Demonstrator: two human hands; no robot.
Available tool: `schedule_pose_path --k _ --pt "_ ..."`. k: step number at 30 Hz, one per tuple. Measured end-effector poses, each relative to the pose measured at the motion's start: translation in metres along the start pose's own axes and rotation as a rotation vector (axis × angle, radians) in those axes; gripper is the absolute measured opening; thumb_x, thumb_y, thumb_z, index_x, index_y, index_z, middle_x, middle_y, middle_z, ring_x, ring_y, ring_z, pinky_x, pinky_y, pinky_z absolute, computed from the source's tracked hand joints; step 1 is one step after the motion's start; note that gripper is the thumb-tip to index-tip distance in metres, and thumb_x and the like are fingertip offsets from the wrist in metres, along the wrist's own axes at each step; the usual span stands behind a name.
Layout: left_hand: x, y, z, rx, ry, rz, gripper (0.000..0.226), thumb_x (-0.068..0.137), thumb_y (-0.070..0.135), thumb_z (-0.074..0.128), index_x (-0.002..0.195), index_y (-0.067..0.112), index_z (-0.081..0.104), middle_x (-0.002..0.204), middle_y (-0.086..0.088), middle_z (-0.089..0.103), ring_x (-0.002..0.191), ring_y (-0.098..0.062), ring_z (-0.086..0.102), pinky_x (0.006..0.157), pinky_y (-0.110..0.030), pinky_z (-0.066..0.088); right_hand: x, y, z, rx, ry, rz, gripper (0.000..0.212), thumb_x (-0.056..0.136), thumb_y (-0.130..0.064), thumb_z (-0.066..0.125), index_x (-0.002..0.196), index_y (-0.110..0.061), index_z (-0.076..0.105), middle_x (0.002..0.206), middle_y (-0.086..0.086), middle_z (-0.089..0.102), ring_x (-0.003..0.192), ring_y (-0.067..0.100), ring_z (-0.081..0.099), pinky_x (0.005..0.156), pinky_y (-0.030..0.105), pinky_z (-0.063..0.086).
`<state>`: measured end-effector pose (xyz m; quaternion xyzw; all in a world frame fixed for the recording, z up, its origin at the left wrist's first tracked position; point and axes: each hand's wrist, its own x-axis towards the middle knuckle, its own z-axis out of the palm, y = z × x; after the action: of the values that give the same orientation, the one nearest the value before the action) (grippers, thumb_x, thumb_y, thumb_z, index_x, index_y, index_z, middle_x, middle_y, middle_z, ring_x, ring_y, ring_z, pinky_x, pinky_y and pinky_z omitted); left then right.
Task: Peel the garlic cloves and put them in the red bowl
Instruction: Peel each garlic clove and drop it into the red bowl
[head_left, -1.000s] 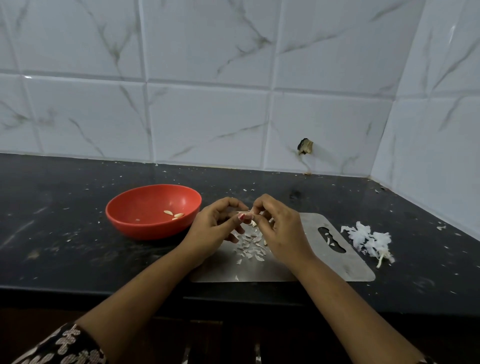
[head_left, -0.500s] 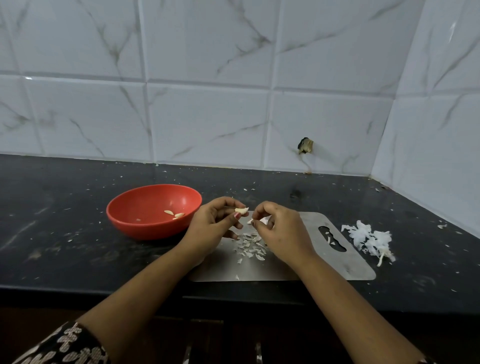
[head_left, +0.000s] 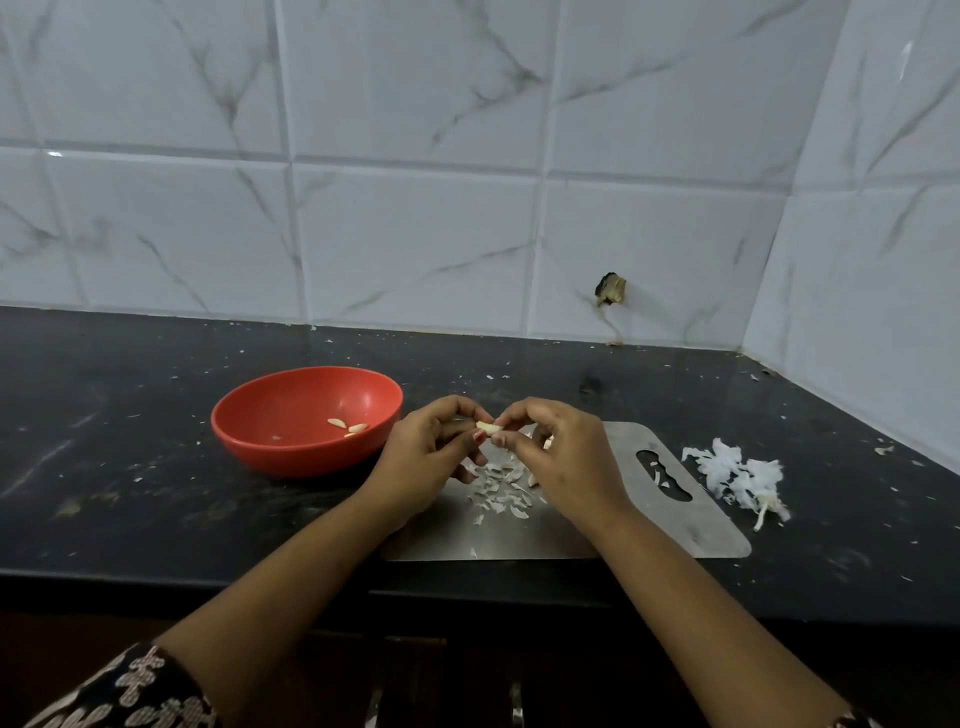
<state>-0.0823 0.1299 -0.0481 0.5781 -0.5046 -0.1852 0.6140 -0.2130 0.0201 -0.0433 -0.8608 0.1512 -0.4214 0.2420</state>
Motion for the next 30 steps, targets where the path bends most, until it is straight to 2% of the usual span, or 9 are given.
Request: schedule_pose_path --k 4,7,13,18,22,30 --pt "-0.0001 -0.0013 0.001 0.043 0.014 0.028 0.014 0.093 -0.001 0.054 0.1 0.008 0.062 0.085 -0.006 0.071 0.072 -0.017 0.066 0.058 -0.026 0.053 0.0007 0.0004 0.0009 -0.024 -0.012 0.015 0.007 0.081 -0.028 0.077 0.085 -0.028 0.07 0.077 -0.017 0.066 0.06 0.01 0.056 0.056 0.023 0.047" --pt "-0.0002 -0.0026 0.0013 0.098 0.017 0.066 0.014 0.093 -0.001 0.055 0.098 0.01 0.062 0.085 -0.008 0.071 0.071 -0.019 0.067 0.058 -0.028 0.054 0.0006 0.0009 0.001 -0.015 -0.035 0.049 0.01 0.08 -0.032 0.076 0.082 -0.028 0.068 0.076 -0.015 0.066 0.058 0.011 0.057 0.055 0.028 0.049" --pt "0.0003 -0.0044 0.0006 0.161 0.026 0.109 0.015 0.093 -0.001 0.055 0.096 0.013 0.062 0.084 -0.006 0.071 0.071 -0.02 0.069 0.058 -0.028 0.055 0.0007 0.0006 0.0014 -0.09 -0.092 0.032 0.015 0.085 -0.04 0.07 0.092 -0.027 0.069 0.079 -0.014 0.066 0.06 0.005 0.057 0.059 0.027 0.05" --pt "0.0006 -0.0048 0.0012 0.184 0.028 0.113 0.015 0.093 0.001 0.056 0.096 0.015 0.062 0.084 -0.005 0.071 0.07 -0.02 0.069 0.057 -0.027 0.055 0.0005 0.0003 0.0003 -0.013 -0.061 0.07 0.011 0.081 -0.034 0.076 0.083 -0.026 0.069 0.069 -0.02 0.064 0.052 0.004 0.053 0.053 0.024 0.046" --pt "0.0002 -0.004 0.0006 0.172 0.023 0.117 0.011 0.093 0.001 0.056 0.096 0.01 0.061 0.082 -0.004 0.07 0.071 -0.019 0.069 0.058 -0.027 0.055 0.0006 0.0003 0.0011 0.059 -0.087 0.104 0.014 0.08 -0.026 0.078 0.077 -0.024 0.064 0.056 -0.03 0.055 0.042 0.004 0.047 0.048 0.016 0.036" --pt "-0.0017 -0.0026 0.0005 0.145 0.007 0.12 0.01 0.093 0.0 0.055 0.097 0.008 0.061 0.081 0.0 0.07 0.07 -0.019 0.068 0.057 -0.026 0.053 -0.0001 0.0009 0.0011 0.074 -0.094 0.082 0.017 0.081 -0.027 0.076 0.075 -0.022 0.061 0.061 -0.024 0.057 0.044 0.005 0.048 0.048 0.018 0.036"
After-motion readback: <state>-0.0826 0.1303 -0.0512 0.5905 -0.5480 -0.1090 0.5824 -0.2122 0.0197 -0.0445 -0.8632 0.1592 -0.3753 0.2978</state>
